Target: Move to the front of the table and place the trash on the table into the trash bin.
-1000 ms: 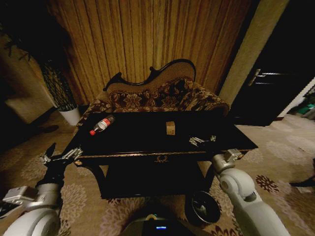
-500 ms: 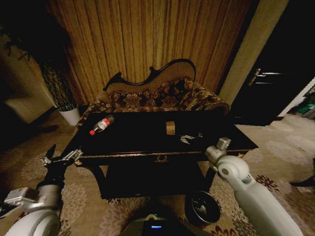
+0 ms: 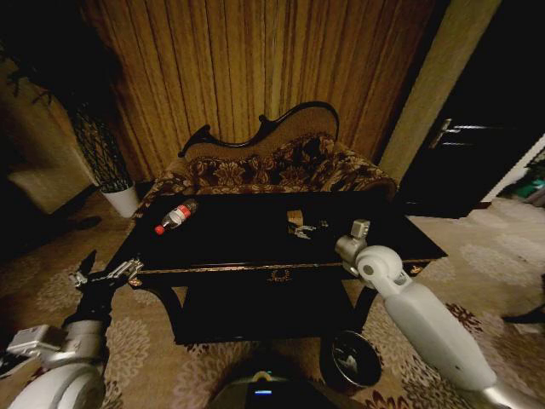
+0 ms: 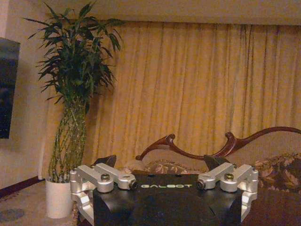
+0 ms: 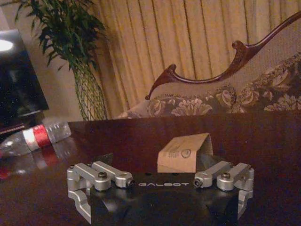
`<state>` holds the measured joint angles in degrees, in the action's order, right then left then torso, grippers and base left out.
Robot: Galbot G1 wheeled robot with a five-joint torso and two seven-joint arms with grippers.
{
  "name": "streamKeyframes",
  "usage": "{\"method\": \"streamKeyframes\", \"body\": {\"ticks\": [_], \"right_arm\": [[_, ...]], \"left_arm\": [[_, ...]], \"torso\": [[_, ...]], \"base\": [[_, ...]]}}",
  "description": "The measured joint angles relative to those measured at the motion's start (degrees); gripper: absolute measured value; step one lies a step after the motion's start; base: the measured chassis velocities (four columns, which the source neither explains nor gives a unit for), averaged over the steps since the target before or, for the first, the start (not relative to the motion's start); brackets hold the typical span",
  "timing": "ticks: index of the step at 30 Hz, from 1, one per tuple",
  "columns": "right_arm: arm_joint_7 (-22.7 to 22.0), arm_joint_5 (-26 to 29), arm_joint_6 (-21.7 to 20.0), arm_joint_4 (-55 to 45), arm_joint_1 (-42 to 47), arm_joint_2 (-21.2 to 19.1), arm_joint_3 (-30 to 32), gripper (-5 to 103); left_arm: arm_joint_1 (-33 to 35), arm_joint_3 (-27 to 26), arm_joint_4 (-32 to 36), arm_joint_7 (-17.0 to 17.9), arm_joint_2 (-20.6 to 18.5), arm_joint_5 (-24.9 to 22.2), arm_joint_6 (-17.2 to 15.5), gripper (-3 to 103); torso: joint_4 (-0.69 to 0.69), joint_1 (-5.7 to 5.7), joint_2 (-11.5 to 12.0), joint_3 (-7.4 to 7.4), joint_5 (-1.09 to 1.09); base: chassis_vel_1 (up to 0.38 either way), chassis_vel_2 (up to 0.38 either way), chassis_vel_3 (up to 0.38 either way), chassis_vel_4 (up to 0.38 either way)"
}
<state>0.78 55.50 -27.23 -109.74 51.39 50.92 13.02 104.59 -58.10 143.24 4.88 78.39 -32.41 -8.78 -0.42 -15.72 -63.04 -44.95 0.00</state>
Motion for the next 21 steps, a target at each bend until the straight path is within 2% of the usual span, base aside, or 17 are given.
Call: {"method": "streamKeyframes", "body": {"ticks": [13, 15, 17, 19, 21], "right_arm": [[-0.03, -1.62, -0.96, 2.42, -2.7, 1.23, -3.42, 100], [-0.11, -1.75, -1.08, 2.29, -2.7, 1.62, -3.72, 103], [-0.17, -1.97, -1.2, 2.29, -2.73, 1.81, -3.91, 99], [-0.26, -2.49, -1.36, 2.28, -2.79, 2.08, -4.19, 89], [-0.33, -2.86, -1.51, 2.23, -2.79, 2.2, -4.32, 89]], "left_arm": [[-0.18, -0.03, 0.0, 0.02, 0.4, 0.45, 0.0, 100], [-0.25, -0.03, 0.0, 0.02, 0.37, 0.47, 0.0, 100], [-0.25, -0.03, 0.0, 0.02, 0.36, 0.48, 0.0, 100], [-0.19, -0.04, 0.0, 0.02, 0.37, 0.48, 0.01, 100], [-0.13, -0.13, 0.0, 0.02, 0.4, 0.48, 0.04, 100]], "torso": [[0.0, 0.0, 0.0, 0.0, 0.0], [0.0, 0.0, 0.0, 0.0, 0.0], [0.0, 0.0, 0.0, 0.0, 0.0], [0.01, 0.0, 0.0, 0.01, -0.01], [0.0, 0.0, 0.0, 0.0, 0.0]], "base": [[0.0, 0.0, 0.0, 0.0], [0.0, 0.0, 0.0, 0.0], [0.0, 0.0, 0.0, 0.0], [0.0, 0.0, 0.0, 0.0], [0.0, 0.0, 0.0, 0.0]]}}
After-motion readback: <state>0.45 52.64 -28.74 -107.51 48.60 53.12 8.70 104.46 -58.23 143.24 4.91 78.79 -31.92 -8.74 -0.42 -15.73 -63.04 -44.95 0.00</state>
